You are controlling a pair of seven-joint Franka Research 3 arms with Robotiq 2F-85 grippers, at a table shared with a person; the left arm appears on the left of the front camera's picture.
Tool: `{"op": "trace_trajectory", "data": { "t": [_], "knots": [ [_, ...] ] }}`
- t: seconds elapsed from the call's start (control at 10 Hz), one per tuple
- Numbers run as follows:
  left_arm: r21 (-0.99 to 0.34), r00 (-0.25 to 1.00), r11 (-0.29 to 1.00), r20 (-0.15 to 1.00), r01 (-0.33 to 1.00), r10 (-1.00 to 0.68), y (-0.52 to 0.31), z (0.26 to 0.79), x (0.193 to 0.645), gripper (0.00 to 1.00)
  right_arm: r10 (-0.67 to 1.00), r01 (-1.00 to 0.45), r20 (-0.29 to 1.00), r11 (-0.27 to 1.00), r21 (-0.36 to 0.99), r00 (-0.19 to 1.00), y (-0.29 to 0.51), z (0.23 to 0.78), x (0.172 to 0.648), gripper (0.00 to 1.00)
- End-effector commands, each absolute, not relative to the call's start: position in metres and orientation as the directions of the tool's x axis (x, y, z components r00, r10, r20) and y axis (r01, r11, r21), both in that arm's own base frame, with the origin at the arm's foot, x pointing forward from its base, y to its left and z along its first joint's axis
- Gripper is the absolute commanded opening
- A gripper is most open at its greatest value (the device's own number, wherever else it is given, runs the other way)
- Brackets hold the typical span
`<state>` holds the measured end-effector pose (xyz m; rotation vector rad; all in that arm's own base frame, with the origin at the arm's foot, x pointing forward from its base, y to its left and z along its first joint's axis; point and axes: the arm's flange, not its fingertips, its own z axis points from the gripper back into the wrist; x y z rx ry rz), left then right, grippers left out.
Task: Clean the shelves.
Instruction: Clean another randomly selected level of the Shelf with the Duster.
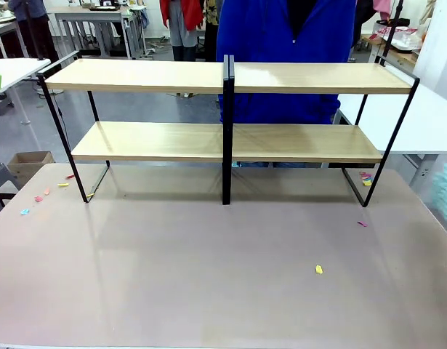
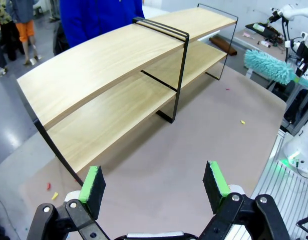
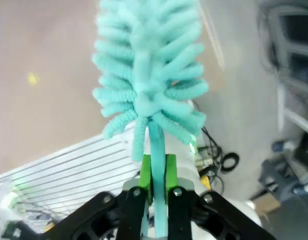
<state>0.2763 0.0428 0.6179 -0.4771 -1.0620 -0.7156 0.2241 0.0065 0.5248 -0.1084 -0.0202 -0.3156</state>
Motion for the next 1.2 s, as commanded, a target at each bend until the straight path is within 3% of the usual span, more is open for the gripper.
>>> {"op": "trace_trajectory", "data": {
  "t": [0.0,0.3,0.6,0.8,1.1],
  "knots": [
    [-0.016,0.289,0.673,0.910,0.740,-0.296,0.043,0.616,0.278,1.00,-0.010,-0.003,0.089,0.990,0.144,0.996,-0.020,0.504,0.198,0.12],
    [-0.016,0.289,0.673,0.910,0.740,-0.296,0.043,0.616,0.278,1.00,0.495,-0.551,0.243,0.766,0.332,0.834,-0.052,0.583,0.184,0.12],
    [-0.016,0.289,0.673,0.910,0.740,-0.296,0.043,0.616,0.278,1.00,0.717,-0.828,0.422,0.423,0.368,0.555,-0.073,0.624,0.185,0.12],
    [-0.016,0.289,0.673,0.910,0.740,-0.296,0.043,0.616,0.278,1.00,0.747,-0.942,0.575,0.272,0.195,0.334,-0.091,0.647,0.195,0.12],
    [-0.016,0.289,0.673,0.910,0.740,-0.296,0.043,0.616,0.278,1.00,0.787,-0.990,0.604,0.140,0.028,0.128,-0.109,0.668,0.202,0.12]
  ]
}}
